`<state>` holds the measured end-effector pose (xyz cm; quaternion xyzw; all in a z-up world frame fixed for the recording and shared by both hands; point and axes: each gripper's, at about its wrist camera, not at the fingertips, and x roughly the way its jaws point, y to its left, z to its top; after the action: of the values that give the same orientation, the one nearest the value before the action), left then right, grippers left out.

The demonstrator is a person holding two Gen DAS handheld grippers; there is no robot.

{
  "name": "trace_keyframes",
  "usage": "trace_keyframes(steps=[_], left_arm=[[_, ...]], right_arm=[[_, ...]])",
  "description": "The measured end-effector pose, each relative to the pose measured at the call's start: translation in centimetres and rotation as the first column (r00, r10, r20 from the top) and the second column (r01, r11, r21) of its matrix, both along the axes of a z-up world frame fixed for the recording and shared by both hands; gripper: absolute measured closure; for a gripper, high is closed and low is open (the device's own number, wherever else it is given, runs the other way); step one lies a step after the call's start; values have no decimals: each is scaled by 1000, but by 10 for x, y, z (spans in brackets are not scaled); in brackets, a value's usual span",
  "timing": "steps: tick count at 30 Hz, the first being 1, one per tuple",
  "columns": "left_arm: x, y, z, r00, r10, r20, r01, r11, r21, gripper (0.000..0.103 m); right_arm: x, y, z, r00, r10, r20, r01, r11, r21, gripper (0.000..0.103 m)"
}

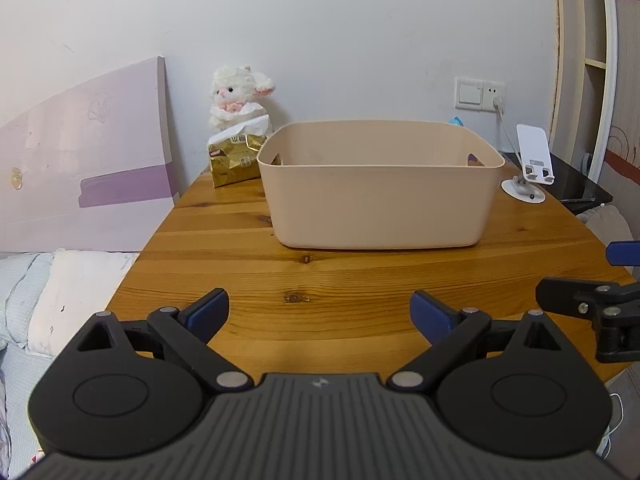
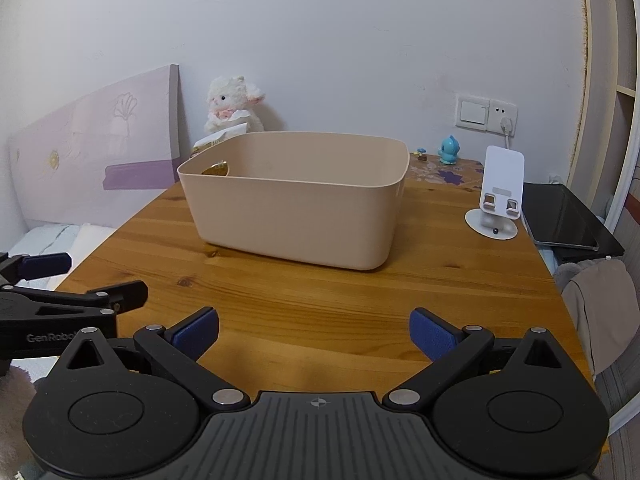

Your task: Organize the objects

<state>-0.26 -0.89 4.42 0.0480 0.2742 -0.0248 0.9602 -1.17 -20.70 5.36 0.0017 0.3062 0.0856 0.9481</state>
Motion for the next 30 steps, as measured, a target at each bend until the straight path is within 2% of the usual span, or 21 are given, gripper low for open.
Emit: trace_keyframes(steps=[12,26,30], left_arm=[[-23,-5,6,999,-32,23,32,999,2,6],[-23,-5,7,999,-39,13,39,999,-10,6],[-23,-6,5,999,-38,28,38,999,15,5]], right_arm=[[-10,2,-3,1000,19,-13,-19,1000,-5,0],[-8,0,-5,1000,8,-9,-8,1000,5,0],[-6,-1,-7,1000,6,-15,-6,1000,8,0]])
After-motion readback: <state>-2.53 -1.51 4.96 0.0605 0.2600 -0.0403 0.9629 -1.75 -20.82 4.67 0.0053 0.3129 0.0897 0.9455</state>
